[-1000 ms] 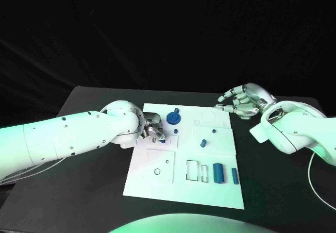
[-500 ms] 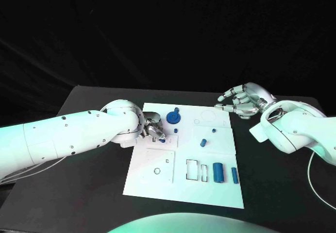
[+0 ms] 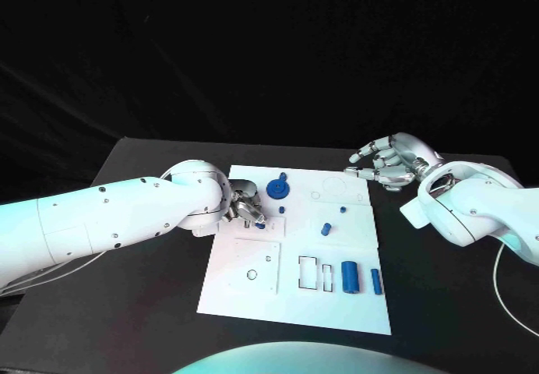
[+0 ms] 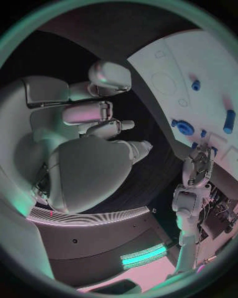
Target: Assemble the parts on the task board
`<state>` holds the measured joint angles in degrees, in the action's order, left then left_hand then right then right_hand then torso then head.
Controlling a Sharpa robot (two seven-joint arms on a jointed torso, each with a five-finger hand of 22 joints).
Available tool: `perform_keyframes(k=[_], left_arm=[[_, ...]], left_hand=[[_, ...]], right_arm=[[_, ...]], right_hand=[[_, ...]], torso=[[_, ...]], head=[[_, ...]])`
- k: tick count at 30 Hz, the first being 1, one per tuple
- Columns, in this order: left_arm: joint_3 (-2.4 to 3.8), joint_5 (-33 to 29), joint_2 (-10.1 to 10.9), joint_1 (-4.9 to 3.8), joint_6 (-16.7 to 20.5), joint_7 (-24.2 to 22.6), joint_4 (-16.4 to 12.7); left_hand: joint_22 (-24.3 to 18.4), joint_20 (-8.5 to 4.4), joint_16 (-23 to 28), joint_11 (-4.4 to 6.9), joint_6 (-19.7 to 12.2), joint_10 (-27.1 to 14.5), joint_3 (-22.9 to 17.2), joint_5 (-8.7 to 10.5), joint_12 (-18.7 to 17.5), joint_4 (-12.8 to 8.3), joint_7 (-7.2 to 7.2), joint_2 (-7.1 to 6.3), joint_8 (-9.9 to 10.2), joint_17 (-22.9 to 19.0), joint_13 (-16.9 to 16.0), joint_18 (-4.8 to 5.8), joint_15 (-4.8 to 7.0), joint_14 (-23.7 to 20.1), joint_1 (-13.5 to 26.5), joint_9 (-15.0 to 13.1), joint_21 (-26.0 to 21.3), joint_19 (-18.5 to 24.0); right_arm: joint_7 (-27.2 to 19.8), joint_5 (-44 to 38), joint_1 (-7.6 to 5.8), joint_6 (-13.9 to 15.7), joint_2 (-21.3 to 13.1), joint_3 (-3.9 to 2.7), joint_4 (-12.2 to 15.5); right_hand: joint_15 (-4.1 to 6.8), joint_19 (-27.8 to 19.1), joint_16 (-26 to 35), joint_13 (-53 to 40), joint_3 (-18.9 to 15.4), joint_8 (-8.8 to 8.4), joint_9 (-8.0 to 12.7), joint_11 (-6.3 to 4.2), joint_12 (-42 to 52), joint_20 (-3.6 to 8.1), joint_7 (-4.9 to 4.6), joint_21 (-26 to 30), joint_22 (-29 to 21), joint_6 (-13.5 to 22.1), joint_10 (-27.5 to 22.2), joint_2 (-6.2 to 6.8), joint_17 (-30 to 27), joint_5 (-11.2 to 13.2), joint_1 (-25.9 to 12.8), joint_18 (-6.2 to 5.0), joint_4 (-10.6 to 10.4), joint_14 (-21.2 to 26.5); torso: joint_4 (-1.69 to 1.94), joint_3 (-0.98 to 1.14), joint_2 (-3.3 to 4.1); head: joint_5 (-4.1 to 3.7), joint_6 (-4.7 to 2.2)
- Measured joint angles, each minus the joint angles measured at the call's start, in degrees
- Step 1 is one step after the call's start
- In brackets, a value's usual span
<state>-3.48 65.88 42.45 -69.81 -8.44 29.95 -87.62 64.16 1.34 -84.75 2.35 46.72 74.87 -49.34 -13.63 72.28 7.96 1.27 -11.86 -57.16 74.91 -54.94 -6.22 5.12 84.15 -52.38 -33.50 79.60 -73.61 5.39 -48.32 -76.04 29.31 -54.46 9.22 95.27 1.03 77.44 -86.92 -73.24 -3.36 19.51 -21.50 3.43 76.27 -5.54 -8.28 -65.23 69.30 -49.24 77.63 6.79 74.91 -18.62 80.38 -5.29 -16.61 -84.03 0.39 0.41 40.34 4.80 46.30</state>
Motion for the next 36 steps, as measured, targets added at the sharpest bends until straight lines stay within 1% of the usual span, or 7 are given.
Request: perform_keyframes(k=[4, 10, 13, 18, 22, 26, 36], left_arm=[[0.01, -0.01, -0.01, 0.00, -0.09, 0.00, 0.07], [0.00, -0.03, -0.05, 0.00, -0.20, 0.00, 0.15], [-0.01, -0.03, -0.08, 0.01, -0.23, 0.00, 0.22], [-0.01, -0.04, -0.13, 0.02, -0.29, 0.00, 0.30], [-0.03, -0.05, -0.16, 0.02, -0.34, 0.00, 0.36], [-0.04, -0.08, -0.20, 0.03, -0.42, 0.01, 0.42], [-0.03, -0.16, -0.24, 0.03, -0.59, 0.01, 0.52]], left_hand=[[0.01, 0.00, 0.00, 0.00, 0.05, 0.00, 0.59, -0.01, 0.24, 0.59, 0.00, -0.24, 0.00, 0.00, -0.16, 0.00, 0.00, 0.00, 0.24, 0.07, 0.00, 0.00], [0.01, 0.00, 0.00, 0.00, 0.40, 0.00, 1.63, -0.01, 0.26, 1.30, 0.05, 0.17, -0.01, 0.00, -0.36, 0.01, 0.00, 0.00, 0.77, 0.21, 0.00, 0.00], [0.02, 0.00, 0.00, 0.00, 0.44, -0.01, 2.11, -0.01, 0.26, 1.74, 0.01, -0.22, -0.04, 0.00, -0.36, 0.01, 0.00, 0.00, 1.13, 0.30, 0.00, 0.00], [0.03, 0.00, 0.00, 0.11, 0.52, 0.11, 2.87, -0.02, 0.26, 2.24, -0.07, 0.00, -0.06, 0.00, -0.36, 0.00, 0.00, 0.00, 1.35, 0.39, 0.00, 0.00], [0.03, 0.00, 0.00, 0.21, 0.83, 0.20, 3.68, -0.02, 0.26, 2.74, 0.02, -0.23, -0.06, 0.00, -0.36, 0.00, 0.00, 0.00, 1.58, 0.46, 0.00, 0.00], [0.02, 0.00, 0.00, 0.20, 0.92, 0.20, 4.90, -0.02, 0.26, 3.43, -0.06, 0.00, -0.06, 0.00, -0.36, 0.01, 0.00, 0.00, 1.81, 0.59, 0.00, 0.00], [0.03, 0.00, 0.00, 0.20, 0.92, 0.20, 9.17, -0.03, 0.45, 5.00, -0.06, -0.22, -0.06, 0.00, -0.35, 0.01, -0.01, 0.00, 2.03, 0.84, -0.22, 0.01]], right_arm=[[0.00, 0.00, 0.01, 0.00, 0.00, 0.00, -0.01], [-0.01, 0.00, 0.01, 0.00, -0.01, 0.00, -0.01], [-0.01, 0.00, 0.01, 0.00, -0.02, 0.00, -0.01], [-0.01, 0.00, 0.01, 0.00, -0.04, 0.00, -0.02], [-0.01, 0.00, 0.02, 0.00, -0.04, 0.00, -0.02], [-0.02, 0.00, 0.02, 0.00, -0.04, 0.00, -0.02], [-0.03, 0.02, 0.02, 0.01, -0.09, 0.00, -0.03]], right_hand=[[0.00, 0.00, 0.00, 0.00, 0.00, 0.00, 0.00, 0.00, 0.00, 0.00, 0.00, 0.00, 0.05, 0.00, 0.00, 0.00, 0.00, 0.00, 0.00, -0.01, 0.00, 0.00], [0.00, 0.00, 0.00, 0.00, 0.00, 0.00, 0.00, 0.00, 0.00, 0.00, 0.00, 0.00, 0.08, 0.00, 0.00, 0.00, 0.00, 0.00, 0.00, 0.00, 0.00, 0.00], [0.00, 0.00, 0.00, -0.01, 0.00, 0.00, 0.05, 0.00, 0.00, 0.00, 0.00, 0.00, 0.08, 0.00, 0.00, 0.00, 0.00, 0.00, 0.00, 0.00, 0.00, 0.00], [0.00, 0.00, 0.00, -0.01, 0.00, 0.22, 0.05, 0.00, 0.00, 0.00, 0.00, 0.00, 0.08, 0.00, 0.00, -0.24, -0.01, 0.00, -0.24, 0.00, 0.00, 0.00], [0.00, 0.00, 0.00, -0.01, 0.00, 0.22, 0.05, 0.00, 0.00, 0.00, 0.00, 0.00, 0.08, 0.00, 0.00, -0.24, -0.01, 0.00, -0.24, 0.00, 0.00, 0.00], [0.00, 0.00, 0.00, -0.01, -0.17, 0.22, 0.10, 0.00, 0.00, 0.00, 0.00, 0.00, 0.08, 0.00, 0.00, -0.54, -0.01, 0.00, -0.56, 0.00, -0.17, 0.00], [0.00, 0.00, 0.00, 0.09, -0.49, 0.22, 0.10, 0.00, 0.00, 0.00, 0.00, 0.21, 0.02, 0.00, 0.00, -0.27, 0.04, 0.00, -1.28, -0.01, -0.17, 0.00]], torso=[[-0.01, 0.01, -0.01], [-0.01, 0.00, 0.00], [-0.01, 0.00, 0.01], [-0.01, 0.01, 0.01], [-0.02, 0.03, 0.01], [-0.02, 0.03, 0.01], [-0.01, 0.02, 0.02]], head=[[-0.01, 0.02], [-0.07, 0.12], [-0.10, 0.18], [-0.13, 0.18], [-0.13, 0.19], [-0.15, 0.18], [-0.22, 0.23]])
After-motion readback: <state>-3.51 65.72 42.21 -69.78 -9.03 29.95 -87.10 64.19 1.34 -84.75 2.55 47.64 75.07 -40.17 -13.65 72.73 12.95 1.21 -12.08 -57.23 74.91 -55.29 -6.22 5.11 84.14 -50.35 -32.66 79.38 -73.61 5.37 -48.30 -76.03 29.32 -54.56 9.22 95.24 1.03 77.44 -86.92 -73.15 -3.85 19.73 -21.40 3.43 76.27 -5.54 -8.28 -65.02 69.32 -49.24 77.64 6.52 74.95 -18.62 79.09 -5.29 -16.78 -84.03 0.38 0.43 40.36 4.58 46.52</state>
